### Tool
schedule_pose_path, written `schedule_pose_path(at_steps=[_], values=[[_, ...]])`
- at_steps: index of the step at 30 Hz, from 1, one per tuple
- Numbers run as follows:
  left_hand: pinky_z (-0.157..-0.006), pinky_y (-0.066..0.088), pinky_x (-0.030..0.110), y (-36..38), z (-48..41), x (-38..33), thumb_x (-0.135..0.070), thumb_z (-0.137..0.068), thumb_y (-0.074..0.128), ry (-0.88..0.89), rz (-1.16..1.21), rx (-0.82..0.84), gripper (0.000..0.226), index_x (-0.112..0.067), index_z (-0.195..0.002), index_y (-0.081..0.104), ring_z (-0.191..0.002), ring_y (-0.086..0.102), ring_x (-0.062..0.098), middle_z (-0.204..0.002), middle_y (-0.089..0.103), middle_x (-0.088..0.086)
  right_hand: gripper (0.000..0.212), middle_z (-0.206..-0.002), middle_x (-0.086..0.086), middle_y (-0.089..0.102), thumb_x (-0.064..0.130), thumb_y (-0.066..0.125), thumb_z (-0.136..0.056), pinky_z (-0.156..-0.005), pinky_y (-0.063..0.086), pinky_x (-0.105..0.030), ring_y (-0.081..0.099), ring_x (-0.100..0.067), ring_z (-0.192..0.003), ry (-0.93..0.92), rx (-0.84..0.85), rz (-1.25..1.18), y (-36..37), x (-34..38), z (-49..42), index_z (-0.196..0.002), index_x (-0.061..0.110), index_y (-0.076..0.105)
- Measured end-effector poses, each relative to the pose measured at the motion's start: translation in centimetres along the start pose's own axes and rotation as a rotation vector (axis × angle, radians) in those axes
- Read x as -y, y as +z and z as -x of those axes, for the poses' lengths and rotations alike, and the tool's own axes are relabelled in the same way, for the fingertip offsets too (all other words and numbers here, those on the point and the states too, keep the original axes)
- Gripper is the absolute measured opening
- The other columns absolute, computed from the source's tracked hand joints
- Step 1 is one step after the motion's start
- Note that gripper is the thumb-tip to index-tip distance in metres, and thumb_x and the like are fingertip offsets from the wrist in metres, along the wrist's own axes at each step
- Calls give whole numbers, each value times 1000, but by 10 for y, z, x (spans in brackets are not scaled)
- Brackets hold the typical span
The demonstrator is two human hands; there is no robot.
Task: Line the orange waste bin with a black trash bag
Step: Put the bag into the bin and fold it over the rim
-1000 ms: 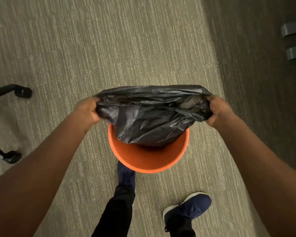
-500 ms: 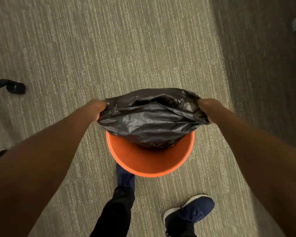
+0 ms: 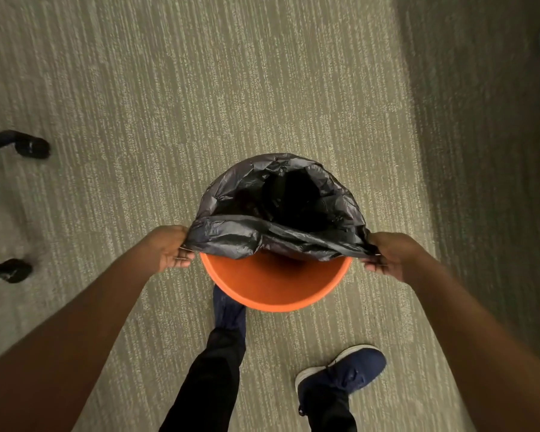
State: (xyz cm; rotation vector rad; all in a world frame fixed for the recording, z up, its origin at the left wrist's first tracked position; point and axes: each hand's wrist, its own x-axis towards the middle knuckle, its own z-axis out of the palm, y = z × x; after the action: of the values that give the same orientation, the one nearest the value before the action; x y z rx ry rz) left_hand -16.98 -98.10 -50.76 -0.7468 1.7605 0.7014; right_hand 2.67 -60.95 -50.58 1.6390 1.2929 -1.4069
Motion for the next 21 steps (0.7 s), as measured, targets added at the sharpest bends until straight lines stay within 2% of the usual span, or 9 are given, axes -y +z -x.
schedule_pose_path(at_steps=[3, 6, 11, 14, 15, 17, 19, 21], values=[[-53, 53, 30, 1, 8, 14, -13, -99, 55, 22, 30, 57, 13, -10, -90, 64, -61, 59, 22, -75, 64, 11, 15, -80, -8, 67, 16, 53, -101, -60, 53, -32, 66, -20, -70, -11, 57, -33, -2, -15, 10, -95, 8, 64], [-58, 51, 30, 2, 13, 26, -9, -96, 58, 35, -30, 81, 9, -9, -90, 64, -60, 59, 20, -74, 64, 8, 12, -82, -7, 65, 13, 53, -101, -63, 54, -32, 63, -19, -71, -51, 98, -36, -4, -23, 15, -94, 10, 63], [-54, 43, 27, 4, 13, 29, -8, -98, 52, 84, -101, -155, 14, -8, -86, 59, -57, 55, 23, -74, 61, 15, 8, -76, -9, 61, 8, 60, -93, -52, 52, -26, 59, -18, -63, -209, -18, 328, -7, -28, 15, -89, 6, 67], [-54, 41, 27, 6, 12, 28, -9, -101, 46, -2, 62, -110, 23, -8, -79, 55, -48, 57, 20, -72, 60, 13, 8, -72, -13, 62, 6, 60, -91, -51, 48, -26, 59, -21, -59, -226, -57, 413, -4, -29, 14, -87, 2, 66], [-50, 38, 25, 6, 12, 28, -6, -101, 44, -37, 161, -91, 26, -7, -77, 54, -39, 55, 16, -67, 58, 11, 8, -75, -13, 63, 7, 60, -93, -53, 49, -28, 61, -21, -62, -184, -35, 325, -2, -29, 15, -92, 1, 66], [-37, 31, 18, 4, 10, 31, -2, -101, 38, -69, 433, -38, 28, -8, -76, 47, -27, 43, 9, -51, 50, 5, 11, -82, -14, 66, 7, 56, -98, -58, 53, -32, 64, -23, -69, -55, 35, -49, 3, -30, 17, -99, 0, 63], [-30, 24, 14, 0, 9, 36, -3, -102, 35, -42, 700, 30, 28, -11, -77, 43, -28, 35, 7, -41, 41, -1, 11, -90, -14, 67, 10, 51, -102, -64, 56, -34, 65, -25, -77, 40, 112, -455, 6, -32, 20, -101, 3, 60], [-29, 22, 15, -1, 11, 43, -7, -103, 37, 6, 817, 91, 25, -12, -80, 46, -29, 34, 6, -41, 43, -4, 18, -92, -10, 69, 17, 46, -105, -65, 60, -34, 66, -22, -84, 60, 179, -656, 4, -37, 23, -102, 7, 61]])
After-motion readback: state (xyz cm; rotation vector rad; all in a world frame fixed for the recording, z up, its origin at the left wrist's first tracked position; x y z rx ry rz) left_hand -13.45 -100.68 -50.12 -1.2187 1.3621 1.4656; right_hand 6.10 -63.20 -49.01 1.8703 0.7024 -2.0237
